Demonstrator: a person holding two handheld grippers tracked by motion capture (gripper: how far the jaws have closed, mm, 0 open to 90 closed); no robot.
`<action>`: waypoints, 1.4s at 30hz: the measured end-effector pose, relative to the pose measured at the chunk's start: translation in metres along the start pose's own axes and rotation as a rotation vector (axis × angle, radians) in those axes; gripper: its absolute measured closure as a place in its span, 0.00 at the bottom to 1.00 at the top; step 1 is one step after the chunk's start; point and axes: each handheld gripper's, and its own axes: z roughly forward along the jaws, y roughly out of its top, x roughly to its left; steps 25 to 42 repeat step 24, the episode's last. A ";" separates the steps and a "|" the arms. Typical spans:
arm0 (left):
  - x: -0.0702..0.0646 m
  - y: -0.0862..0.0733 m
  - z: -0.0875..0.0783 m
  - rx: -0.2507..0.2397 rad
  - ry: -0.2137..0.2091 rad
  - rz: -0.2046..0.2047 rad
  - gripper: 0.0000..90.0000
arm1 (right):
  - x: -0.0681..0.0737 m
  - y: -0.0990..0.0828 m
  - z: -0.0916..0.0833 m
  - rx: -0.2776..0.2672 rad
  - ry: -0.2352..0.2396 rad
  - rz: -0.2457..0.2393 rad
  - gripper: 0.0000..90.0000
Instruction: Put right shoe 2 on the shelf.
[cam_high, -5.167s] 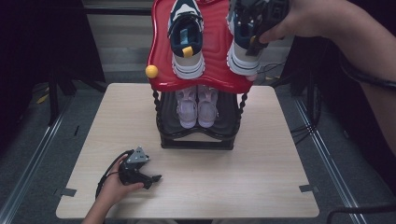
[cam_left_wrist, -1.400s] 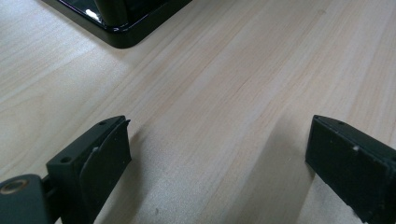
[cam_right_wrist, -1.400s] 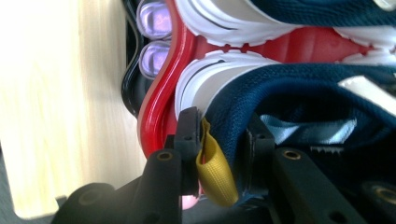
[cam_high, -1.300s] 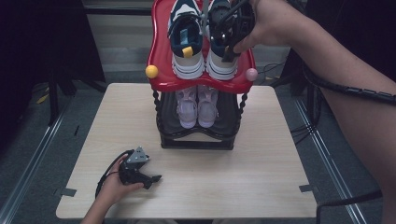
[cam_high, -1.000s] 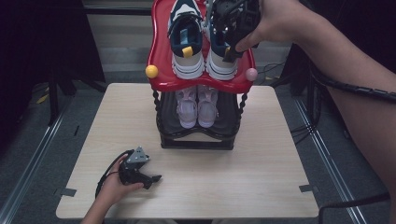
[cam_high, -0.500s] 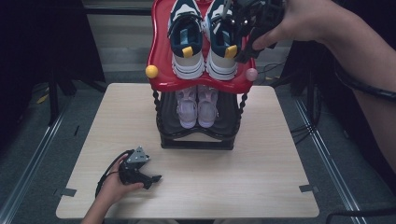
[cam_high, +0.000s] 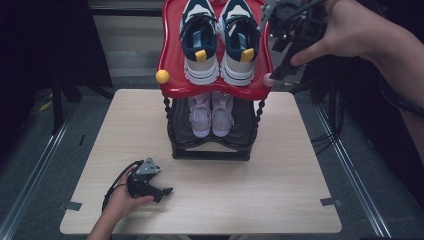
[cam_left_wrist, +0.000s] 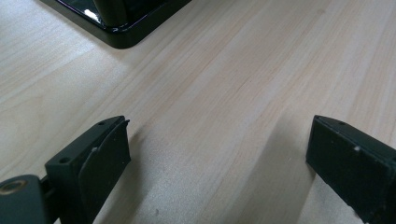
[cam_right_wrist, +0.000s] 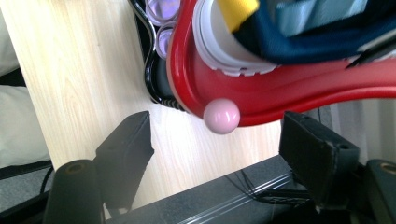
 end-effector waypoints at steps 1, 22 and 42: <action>0.000 0.000 0.000 0.000 0.000 0.000 0.06 | 0.000 -0.002 0.001 -0.005 0.000 0.004 0.28; 0.000 0.000 0.000 0.001 0.001 0.002 0.06 | 0.009 -0.042 0.012 -0.023 0.019 0.069 0.27; 0.000 0.000 0.000 0.001 0.002 0.002 0.06 | 0.010 -0.045 0.012 -0.023 0.018 0.074 0.26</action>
